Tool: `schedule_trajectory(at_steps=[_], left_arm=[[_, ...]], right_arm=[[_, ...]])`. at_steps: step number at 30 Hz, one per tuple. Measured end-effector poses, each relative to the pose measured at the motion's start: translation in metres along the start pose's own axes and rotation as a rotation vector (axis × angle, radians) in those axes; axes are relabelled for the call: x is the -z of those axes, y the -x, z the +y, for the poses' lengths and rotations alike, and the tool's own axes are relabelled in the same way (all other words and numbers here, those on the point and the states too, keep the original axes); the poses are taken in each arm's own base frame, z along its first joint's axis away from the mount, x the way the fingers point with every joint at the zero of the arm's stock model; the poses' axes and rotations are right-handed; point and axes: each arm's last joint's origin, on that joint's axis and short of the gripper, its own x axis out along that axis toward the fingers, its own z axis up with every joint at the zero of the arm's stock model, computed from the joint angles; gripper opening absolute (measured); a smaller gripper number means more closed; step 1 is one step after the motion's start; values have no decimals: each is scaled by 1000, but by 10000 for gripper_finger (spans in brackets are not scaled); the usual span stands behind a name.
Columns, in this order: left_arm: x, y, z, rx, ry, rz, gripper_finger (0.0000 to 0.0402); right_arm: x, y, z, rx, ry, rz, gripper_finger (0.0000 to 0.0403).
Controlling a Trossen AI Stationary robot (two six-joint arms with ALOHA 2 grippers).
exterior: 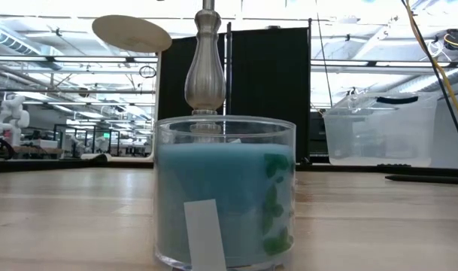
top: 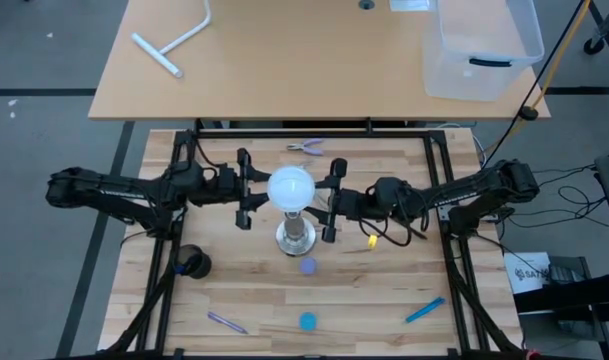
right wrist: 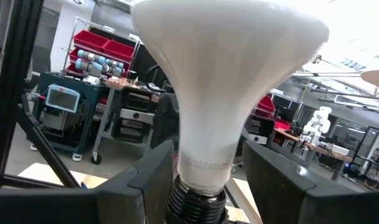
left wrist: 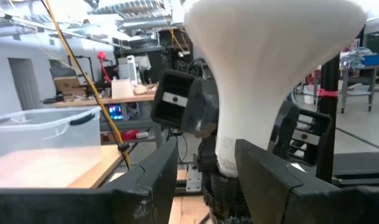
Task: Screw lightbulb
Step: Remove the lightbulb from the silver lamp socket
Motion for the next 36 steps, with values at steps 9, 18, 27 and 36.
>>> schedule_trajectory(at_steps=[9, 18, 27, 36], left_arm=[[8, -7, -1, -10, 5, 24, 163], [9, -7, -1, -8, 7, 30, 163], [8, -7, -7, 13, 8, 30, 163], [9, -7, -13, 40, 12, 43, 163]], right_arm=[[2, -1, -3, 6, 0, 11, 185], [3, 0, -3, 3, 6, 29, 185], [6, -1, -4, -1, 13, 55, 185], [5, 1, -5, -1, 27, 65, 185]])
